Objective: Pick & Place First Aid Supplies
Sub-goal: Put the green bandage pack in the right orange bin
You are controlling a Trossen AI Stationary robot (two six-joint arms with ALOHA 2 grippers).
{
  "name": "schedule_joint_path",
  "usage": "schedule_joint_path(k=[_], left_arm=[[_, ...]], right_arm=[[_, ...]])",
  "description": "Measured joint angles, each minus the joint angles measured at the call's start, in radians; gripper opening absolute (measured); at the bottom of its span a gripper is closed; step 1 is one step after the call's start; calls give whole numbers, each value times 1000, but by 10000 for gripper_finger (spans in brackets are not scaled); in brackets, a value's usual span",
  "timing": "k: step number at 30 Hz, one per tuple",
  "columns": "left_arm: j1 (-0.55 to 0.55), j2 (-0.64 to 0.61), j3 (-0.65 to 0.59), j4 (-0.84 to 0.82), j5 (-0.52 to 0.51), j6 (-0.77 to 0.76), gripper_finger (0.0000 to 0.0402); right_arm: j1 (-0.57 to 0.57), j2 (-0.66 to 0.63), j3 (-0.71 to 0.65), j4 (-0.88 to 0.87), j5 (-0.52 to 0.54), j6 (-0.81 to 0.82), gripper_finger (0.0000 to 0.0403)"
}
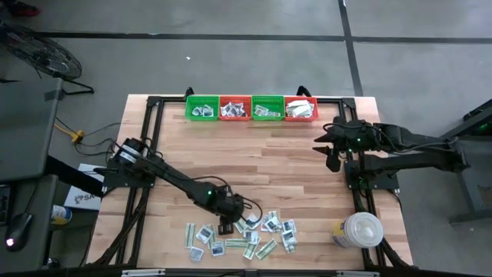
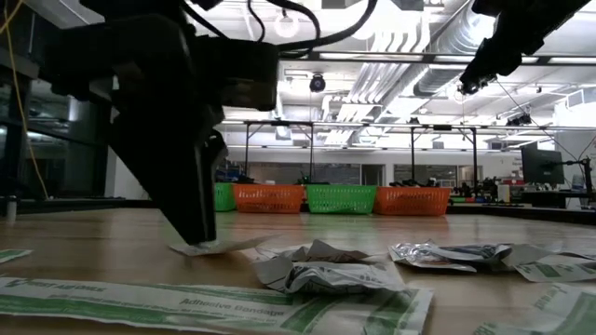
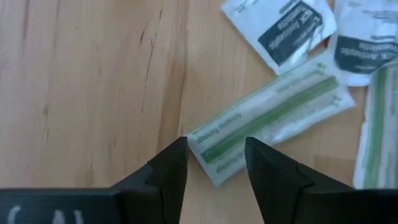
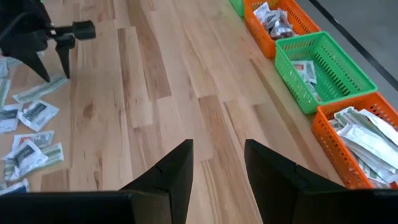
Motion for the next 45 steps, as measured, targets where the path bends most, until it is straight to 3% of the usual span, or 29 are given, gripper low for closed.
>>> schedule_joint_path(k=[14,28,35,45], left_arm=[[-12,110,21,-89,-52,14,146],[-12,116,21,-104,-80,-17,5],[-11,110,25,-118,-74,-17,1],[21,53,151,-428,-172,98,0]], right_arm=[[15,12,0,-21,-7,2,137],[14,11,0,-56,-10,2,137],[14,11,0,-56,-17,7,137],[14,11,0,-55,-29,10,137]])
